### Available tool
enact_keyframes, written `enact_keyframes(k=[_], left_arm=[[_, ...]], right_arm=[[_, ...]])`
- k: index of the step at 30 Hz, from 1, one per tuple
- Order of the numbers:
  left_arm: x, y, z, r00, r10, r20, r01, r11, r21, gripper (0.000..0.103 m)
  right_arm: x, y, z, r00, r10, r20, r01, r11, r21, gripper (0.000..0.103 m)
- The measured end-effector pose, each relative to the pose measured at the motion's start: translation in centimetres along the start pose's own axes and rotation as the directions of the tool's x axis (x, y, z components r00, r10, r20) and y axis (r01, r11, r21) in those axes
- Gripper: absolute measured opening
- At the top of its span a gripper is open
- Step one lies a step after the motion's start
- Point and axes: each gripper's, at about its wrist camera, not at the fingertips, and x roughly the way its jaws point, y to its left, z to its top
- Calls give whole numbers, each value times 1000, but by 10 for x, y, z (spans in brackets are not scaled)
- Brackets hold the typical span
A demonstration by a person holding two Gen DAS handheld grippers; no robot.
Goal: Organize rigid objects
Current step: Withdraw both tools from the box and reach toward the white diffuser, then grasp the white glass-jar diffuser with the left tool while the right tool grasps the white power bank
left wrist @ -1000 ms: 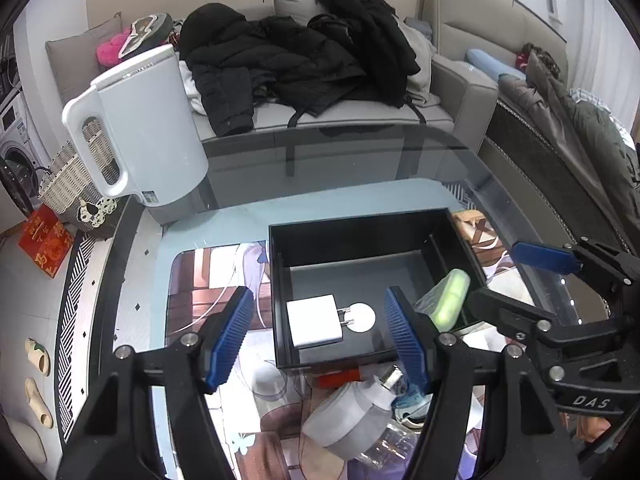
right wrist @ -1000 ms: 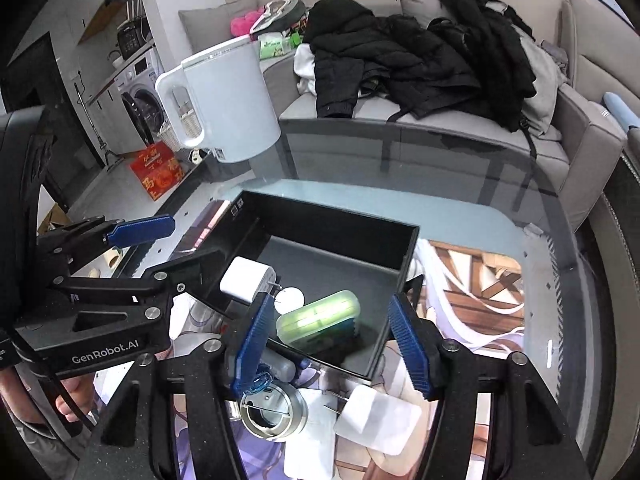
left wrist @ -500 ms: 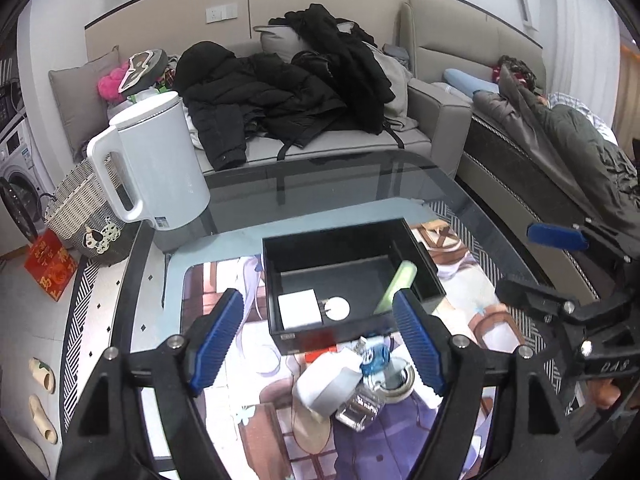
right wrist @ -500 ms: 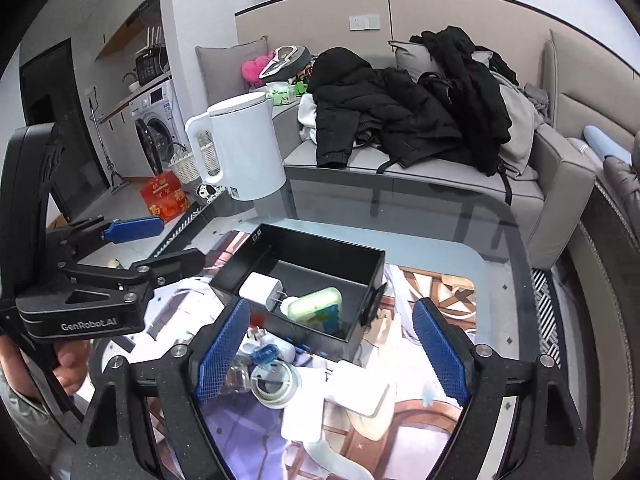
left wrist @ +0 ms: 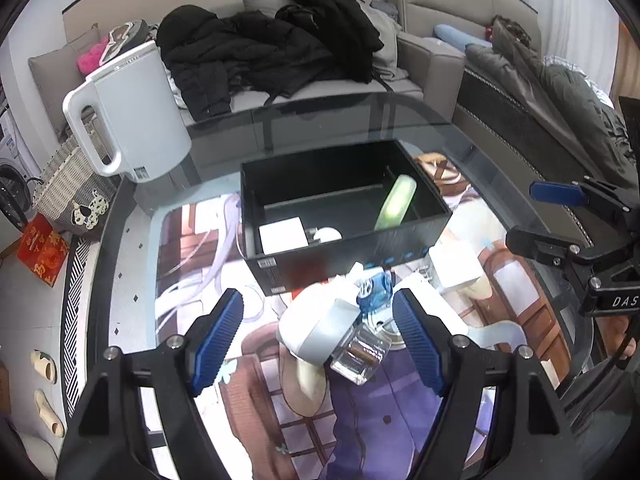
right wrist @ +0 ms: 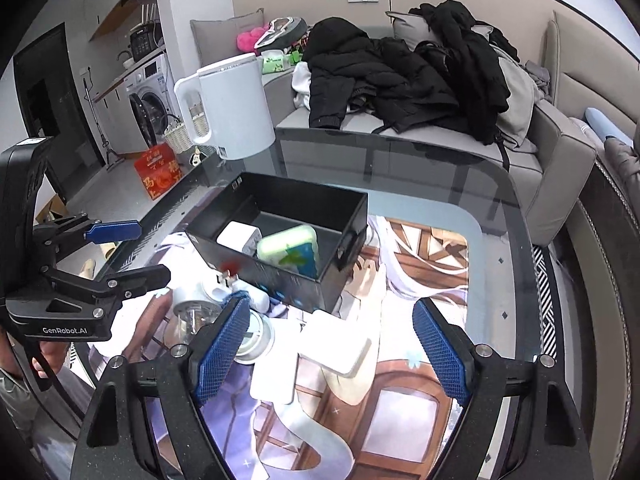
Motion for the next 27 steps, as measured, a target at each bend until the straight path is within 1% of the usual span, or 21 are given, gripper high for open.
enact_keyframes(k=[4, 7, 10, 13, 16, 19, 24, 27], left_arm=[[16, -3, -9, 998, 4, -63, -5, 1000, -7, 77], [25, -3, -18, 993, 4, -115, -8, 999, -36, 77], [31, -2, -26, 988, -22, -156, 12, 998, -63, 77], [36, -2, -33, 981, -46, -188, 30, 996, -88, 77], [42, -4, -38, 973, -75, -220, 53, 993, -106, 77], [46, -7, -41, 969, -81, -234, 55, 991, -119, 77], [50, -6, -41, 963, -123, -239, 78, 979, -189, 77], [56, -6, -39, 961, -126, -247, 73, 974, -213, 77]], right_arm=[[16, -5, -8, 999, 5, -42, -5, 1000, -5, 86], [34, -10, -16, 995, 9, -98, -9, 1000, 5, 86], [46, -9, -25, 989, 38, -144, -35, 999, 17, 85], [51, 1, -34, 984, 49, -174, -52, 999, -14, 85], [59, 10, -44, 975, 68, -213, -75, 997, -26, 81], [66, 19, -51, 968, 78, -240, -92, 995, -46, 80], [76, 37, -61, 959, 77, -273, -106, 990, -92, 80], [80, 45, -64, 956, 76, -284, -111, 988, -108, 80]])
